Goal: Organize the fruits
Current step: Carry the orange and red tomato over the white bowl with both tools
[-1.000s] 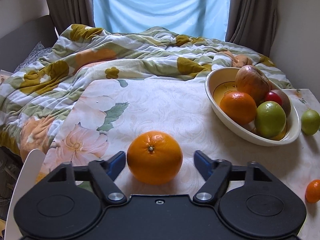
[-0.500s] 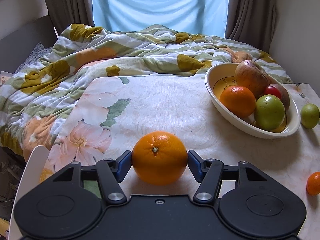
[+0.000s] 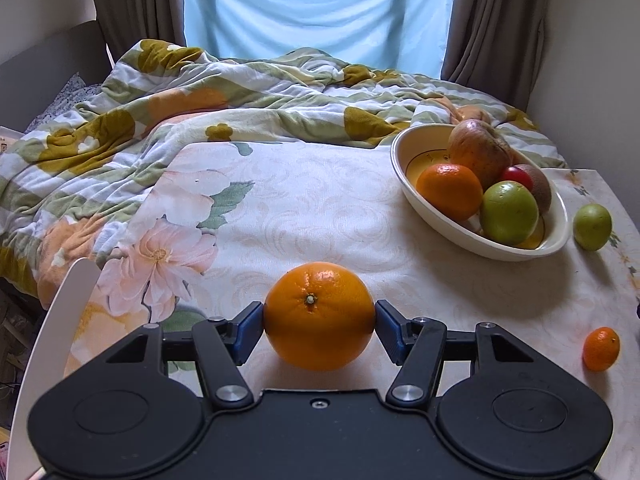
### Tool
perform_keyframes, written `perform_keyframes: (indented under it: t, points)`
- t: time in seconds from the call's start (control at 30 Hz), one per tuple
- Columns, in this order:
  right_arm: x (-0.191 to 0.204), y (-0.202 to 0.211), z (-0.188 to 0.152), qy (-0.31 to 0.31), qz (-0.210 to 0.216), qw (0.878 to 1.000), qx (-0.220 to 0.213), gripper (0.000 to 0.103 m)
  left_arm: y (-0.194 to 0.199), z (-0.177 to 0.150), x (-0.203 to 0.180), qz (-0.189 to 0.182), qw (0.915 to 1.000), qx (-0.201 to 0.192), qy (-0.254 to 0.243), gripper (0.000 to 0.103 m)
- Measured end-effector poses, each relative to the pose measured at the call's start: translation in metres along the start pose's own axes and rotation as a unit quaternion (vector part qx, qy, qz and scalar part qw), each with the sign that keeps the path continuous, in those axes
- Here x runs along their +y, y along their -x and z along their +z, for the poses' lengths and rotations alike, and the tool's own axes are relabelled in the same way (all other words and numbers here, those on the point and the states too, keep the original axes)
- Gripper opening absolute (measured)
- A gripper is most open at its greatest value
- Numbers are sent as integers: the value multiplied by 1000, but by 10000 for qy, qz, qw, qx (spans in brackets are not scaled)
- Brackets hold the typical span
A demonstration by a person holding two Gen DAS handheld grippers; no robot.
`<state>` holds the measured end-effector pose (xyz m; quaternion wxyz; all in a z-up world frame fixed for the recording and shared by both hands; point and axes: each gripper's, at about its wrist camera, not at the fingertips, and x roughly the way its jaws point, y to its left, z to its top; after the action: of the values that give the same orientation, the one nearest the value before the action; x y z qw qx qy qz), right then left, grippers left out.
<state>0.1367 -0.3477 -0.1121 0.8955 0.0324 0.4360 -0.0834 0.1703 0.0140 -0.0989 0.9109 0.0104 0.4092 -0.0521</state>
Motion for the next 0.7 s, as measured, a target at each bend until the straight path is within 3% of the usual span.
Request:
perform_keyframes:
  t: [0.7]
  points:
    - [30, 93, 9, -16, 290, 9990, -332, 45, 87, 9, -7, -687, 9970, -344, -49, 64]
